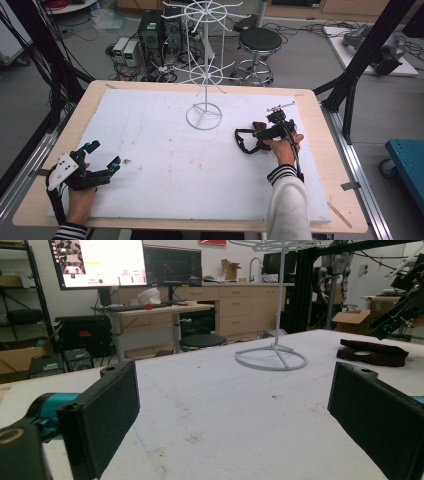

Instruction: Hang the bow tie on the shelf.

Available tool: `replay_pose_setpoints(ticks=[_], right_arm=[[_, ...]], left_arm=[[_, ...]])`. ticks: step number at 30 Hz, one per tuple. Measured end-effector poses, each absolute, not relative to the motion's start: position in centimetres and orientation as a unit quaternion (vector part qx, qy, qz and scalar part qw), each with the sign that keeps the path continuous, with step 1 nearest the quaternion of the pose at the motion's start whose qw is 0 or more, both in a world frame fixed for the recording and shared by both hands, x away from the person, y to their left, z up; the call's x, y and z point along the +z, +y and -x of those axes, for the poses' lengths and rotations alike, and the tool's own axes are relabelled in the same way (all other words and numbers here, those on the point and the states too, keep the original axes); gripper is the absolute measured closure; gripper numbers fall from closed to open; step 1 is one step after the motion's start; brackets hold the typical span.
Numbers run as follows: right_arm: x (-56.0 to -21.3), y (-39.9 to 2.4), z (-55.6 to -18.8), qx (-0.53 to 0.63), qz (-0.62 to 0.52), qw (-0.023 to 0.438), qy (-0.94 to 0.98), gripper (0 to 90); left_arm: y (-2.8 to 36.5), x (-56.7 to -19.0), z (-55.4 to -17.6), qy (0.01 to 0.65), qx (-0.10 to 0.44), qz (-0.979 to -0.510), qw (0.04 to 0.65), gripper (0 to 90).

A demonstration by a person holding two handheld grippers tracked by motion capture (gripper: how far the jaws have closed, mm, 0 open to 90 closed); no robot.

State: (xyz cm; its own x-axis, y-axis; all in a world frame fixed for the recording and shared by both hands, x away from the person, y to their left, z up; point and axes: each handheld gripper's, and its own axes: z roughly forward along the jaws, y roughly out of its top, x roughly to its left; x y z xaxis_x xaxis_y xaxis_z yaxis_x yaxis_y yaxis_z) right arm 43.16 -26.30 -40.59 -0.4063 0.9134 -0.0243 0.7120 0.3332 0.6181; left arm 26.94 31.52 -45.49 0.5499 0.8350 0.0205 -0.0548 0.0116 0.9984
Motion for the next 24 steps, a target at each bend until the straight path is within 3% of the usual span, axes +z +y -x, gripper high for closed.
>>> replay_pose_setpoints(ticks=[2,7,13,16,24], right_arm=[[-40.6,-26.2,-43.2,0.266,-0.511,0.189,0.795,18.0],[-40.8,-26.2,-43.3,0.263,-0.516,0.181,0.795,19.7],[-41.2,-26.1,-43.5,0.250,-0.521,0.172,0.798,29.9],[-41.4,-25.9,-43.5,0.247,-0.524,0.168,0.798,42.7],[-41.6,-25.9,-43.6,0.239,-0.531,0.159,0.797,53.4]], left_arm=[[31.5,-45.5,-26.9,0.320,0.350,-0.610,0.635,6.8],[31.5,-45.5,-26.9,0.320,0.350,-0.610,0.635,6.8],[31.5,-45.5,-26.9,0.320,0.350,-0.609,0.636,6.8],[31.5,-45.5,-26.9,0.320,0.350,-0.610,0.635,6.8],[31.5,-45.5,-27.0,0.320,0.350,-0.609,0.636,6.8]])
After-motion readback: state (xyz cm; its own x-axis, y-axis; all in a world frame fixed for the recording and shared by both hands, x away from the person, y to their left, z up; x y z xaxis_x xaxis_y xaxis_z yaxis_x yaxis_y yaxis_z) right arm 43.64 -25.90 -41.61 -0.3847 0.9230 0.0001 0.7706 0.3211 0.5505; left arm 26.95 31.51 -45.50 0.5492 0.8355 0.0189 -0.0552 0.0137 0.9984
